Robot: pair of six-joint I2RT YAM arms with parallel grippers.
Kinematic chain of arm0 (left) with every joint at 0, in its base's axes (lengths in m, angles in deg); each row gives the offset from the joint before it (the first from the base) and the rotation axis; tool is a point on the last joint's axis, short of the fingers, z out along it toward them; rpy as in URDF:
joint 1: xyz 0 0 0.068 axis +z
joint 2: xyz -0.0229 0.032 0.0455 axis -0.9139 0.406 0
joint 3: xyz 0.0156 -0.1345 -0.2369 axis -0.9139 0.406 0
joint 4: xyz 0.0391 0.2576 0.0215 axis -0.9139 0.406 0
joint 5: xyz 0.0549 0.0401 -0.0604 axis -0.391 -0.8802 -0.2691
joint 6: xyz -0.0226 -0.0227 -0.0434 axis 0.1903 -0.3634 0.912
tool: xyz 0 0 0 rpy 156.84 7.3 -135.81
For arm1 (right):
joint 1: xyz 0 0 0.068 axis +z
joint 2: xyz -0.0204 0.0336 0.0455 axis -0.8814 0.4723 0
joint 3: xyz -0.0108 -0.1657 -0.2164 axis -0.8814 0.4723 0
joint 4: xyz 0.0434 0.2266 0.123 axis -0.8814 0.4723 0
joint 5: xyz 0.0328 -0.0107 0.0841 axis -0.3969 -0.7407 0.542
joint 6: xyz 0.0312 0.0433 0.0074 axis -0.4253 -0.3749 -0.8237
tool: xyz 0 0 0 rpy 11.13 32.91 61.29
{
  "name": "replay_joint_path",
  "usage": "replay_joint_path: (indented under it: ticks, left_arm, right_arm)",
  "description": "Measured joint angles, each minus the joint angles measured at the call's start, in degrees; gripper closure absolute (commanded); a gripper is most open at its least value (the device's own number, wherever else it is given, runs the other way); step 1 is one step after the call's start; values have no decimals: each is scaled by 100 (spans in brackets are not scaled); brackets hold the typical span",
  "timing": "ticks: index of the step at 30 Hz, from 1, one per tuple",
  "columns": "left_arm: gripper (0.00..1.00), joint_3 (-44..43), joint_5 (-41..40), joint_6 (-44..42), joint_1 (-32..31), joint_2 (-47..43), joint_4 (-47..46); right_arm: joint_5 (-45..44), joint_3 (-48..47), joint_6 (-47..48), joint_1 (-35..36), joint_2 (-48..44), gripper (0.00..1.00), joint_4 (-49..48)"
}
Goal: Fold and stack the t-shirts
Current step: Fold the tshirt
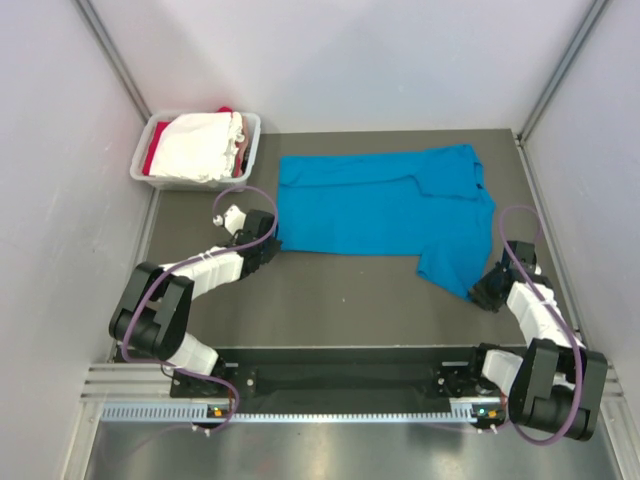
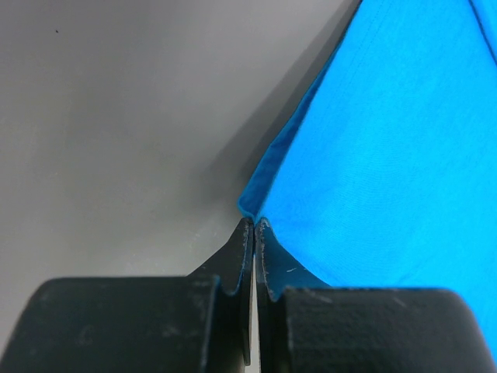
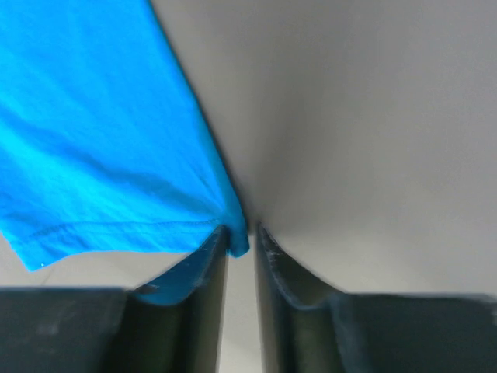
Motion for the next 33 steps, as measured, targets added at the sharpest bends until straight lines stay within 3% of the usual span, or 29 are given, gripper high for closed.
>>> replay_joint_path:
  ticks: [5,14,22,33]
  left_arm:
    - [100,0,0,0,0,0,0]
    - [100,-111,-11,-149,0,-15,313]
    - [100,-284,-28,-267,0,-258,507]
    - [100,-935,-269,-199,0,59,907]
  right_arm:
    - [22,31,-9,0,11,100,42]
    - [28,-17,2,0,-72,100,87]
    - [101,-623,13,0,-188,100,-177]
    - [236,-1445,7,0,625,100,-933]
